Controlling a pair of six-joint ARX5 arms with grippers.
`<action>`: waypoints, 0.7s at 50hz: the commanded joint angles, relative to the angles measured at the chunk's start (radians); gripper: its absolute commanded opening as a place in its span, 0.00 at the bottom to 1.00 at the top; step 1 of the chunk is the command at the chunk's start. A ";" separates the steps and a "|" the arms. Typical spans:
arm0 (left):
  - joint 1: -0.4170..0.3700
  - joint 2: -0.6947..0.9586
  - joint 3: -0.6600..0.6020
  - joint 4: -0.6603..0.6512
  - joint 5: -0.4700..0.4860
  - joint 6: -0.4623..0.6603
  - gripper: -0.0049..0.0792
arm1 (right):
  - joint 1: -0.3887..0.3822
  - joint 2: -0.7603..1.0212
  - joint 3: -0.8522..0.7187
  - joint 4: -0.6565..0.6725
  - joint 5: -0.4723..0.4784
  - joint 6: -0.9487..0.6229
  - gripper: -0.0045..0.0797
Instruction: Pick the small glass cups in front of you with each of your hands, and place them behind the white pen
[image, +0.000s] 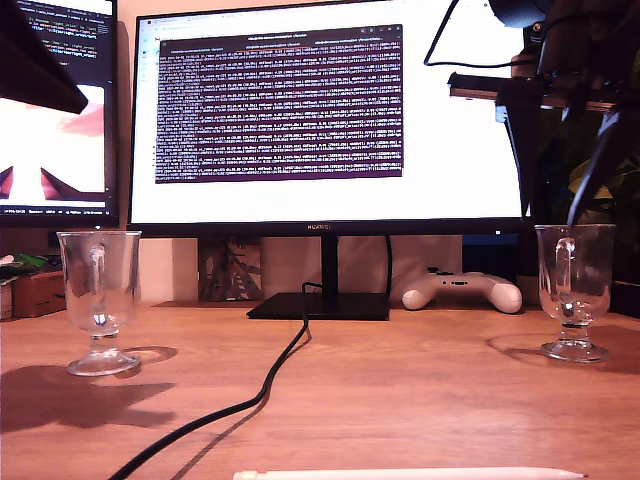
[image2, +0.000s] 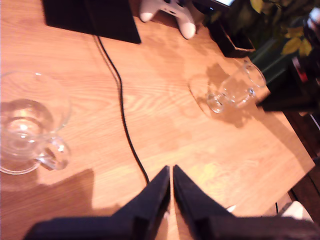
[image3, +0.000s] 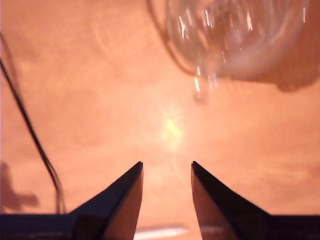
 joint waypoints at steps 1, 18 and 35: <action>-0.002 0.002 0.012 0.006 0.001 0.008 0.04 | -0.015 0.013 0.008 0.002 0.004 0.004 0.38; -0.002 0.002 0.012 0.025 0.000 0.027 0.04 | -0.066 0.096 0.008 0.045 0.018 -0.032 0.37; -0.002 0.002 0.012 0.025 -0.005 0.027 0.04 | -0.077 0.148 0.008 0.082 0.024 -0.063 0.24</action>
